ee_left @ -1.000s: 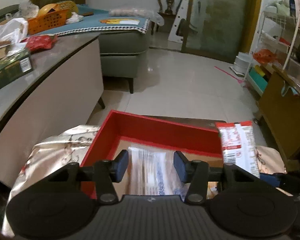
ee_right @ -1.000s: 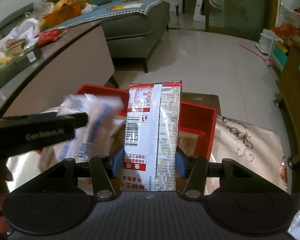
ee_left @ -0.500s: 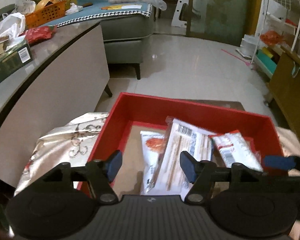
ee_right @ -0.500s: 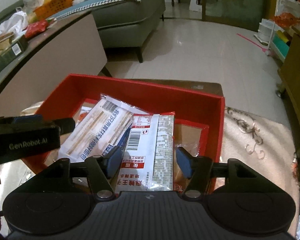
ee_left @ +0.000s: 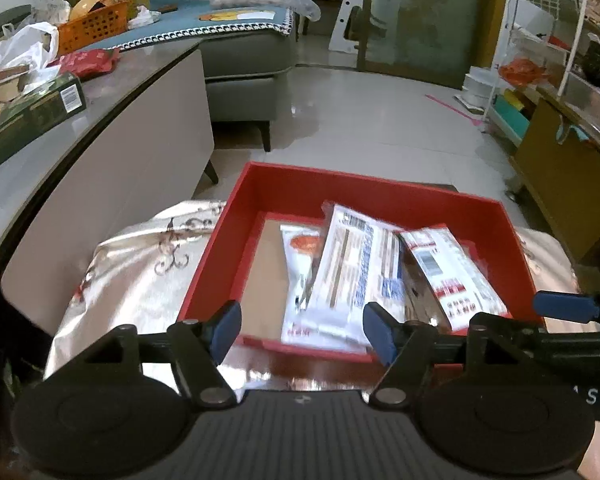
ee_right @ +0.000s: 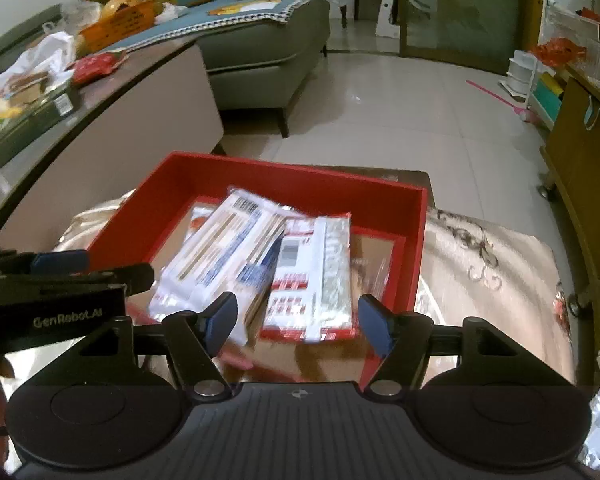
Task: Organize snacks
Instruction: 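Withdraw both tools and move left tool toward the pink sausage pack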
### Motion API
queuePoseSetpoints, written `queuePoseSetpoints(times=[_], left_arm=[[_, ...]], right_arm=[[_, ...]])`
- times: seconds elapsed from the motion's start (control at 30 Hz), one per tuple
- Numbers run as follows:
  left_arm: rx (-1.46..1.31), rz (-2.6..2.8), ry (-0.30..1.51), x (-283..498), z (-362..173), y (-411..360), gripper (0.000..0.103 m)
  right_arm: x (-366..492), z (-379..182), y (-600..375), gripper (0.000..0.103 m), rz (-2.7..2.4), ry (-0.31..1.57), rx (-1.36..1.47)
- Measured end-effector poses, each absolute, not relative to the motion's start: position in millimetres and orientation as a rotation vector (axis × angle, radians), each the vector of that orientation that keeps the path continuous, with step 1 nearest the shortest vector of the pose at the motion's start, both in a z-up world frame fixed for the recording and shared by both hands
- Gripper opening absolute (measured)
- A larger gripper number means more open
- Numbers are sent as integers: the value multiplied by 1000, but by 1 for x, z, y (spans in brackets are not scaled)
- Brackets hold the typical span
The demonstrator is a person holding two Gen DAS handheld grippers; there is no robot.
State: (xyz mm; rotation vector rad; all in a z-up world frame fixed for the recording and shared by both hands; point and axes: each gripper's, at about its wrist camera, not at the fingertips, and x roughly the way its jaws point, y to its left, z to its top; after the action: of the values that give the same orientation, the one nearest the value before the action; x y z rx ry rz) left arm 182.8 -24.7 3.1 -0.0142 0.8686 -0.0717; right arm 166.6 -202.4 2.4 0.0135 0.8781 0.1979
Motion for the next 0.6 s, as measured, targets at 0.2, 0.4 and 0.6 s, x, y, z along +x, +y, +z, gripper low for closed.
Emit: queuePoseSetpoints(times=[0.2, 0.4, 0.6], left_arm=[[-22, -83, 866, 158, 8, -18, 60], [-26, -92, 877, 139, 7, -16, 61], [-16, -104, 882, 122, 7, -17, 61]], right_arm=[[140, 7, -201, 75, 207, 884, -3], [122, 5, -202, 77, 209, 899, -1], [107, 4, -200, 77, 217, 908, 0]])
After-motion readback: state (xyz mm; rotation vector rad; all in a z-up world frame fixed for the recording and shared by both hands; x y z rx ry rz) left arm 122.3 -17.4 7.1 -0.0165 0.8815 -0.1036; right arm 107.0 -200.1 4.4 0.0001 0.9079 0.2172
